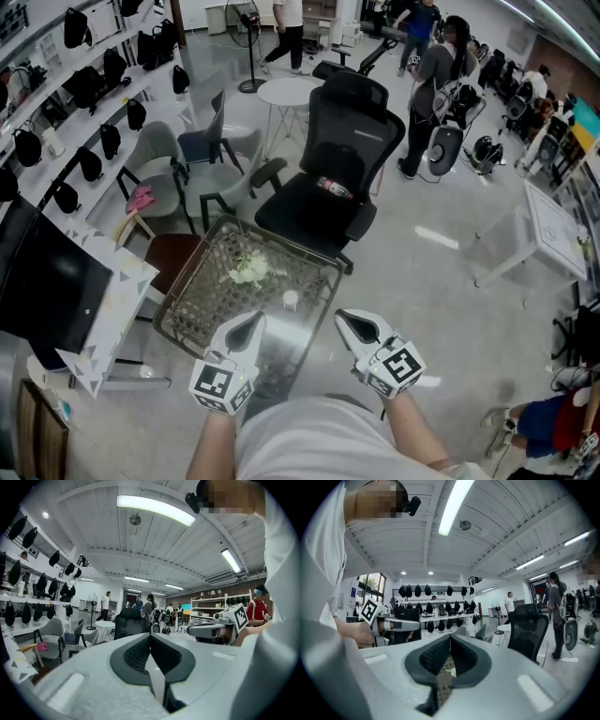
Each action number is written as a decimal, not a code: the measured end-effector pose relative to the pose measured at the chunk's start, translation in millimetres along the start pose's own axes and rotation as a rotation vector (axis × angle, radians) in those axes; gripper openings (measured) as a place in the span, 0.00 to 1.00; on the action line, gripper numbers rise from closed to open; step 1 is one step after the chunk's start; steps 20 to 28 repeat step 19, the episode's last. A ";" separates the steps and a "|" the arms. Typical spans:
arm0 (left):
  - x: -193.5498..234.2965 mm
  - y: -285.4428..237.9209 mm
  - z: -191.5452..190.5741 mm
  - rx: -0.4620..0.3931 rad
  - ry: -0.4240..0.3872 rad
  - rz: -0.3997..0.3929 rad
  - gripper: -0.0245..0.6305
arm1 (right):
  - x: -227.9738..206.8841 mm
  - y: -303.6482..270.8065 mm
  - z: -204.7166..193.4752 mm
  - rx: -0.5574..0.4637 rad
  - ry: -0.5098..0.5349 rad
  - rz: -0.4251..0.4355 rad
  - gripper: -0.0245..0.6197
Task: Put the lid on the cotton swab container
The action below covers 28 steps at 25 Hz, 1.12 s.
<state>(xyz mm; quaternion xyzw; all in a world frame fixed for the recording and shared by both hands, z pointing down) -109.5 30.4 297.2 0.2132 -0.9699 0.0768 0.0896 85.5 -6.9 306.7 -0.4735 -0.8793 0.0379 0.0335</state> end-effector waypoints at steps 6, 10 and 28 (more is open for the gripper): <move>4.2 0.1 -3.4 0.009 0.002 0.003 0.05 | 1.0 -1.3 -3.5 0.011 -0.010 -0.005 0.05; 5.9 -1.3 -3.3 0.016 0.005 0.006 0.05 | -0.3 -2.3 -2.8 0.016 -0.007 -0.006 0.05; 8.7 -1.2 -9.1 0.026 0.005 0.009 0.05 | -0.5 -3.5 -7.8 0.020 -0.007 -0.008 0.05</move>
Point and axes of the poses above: the fingertips, and each gripper's own axes: y backward along the fingers, x to its left, z out of its top, the point moved 4 cm from there along y, backward along the fingers, and after that the axes turned 6 degrees about y, right-handed, at the moved point
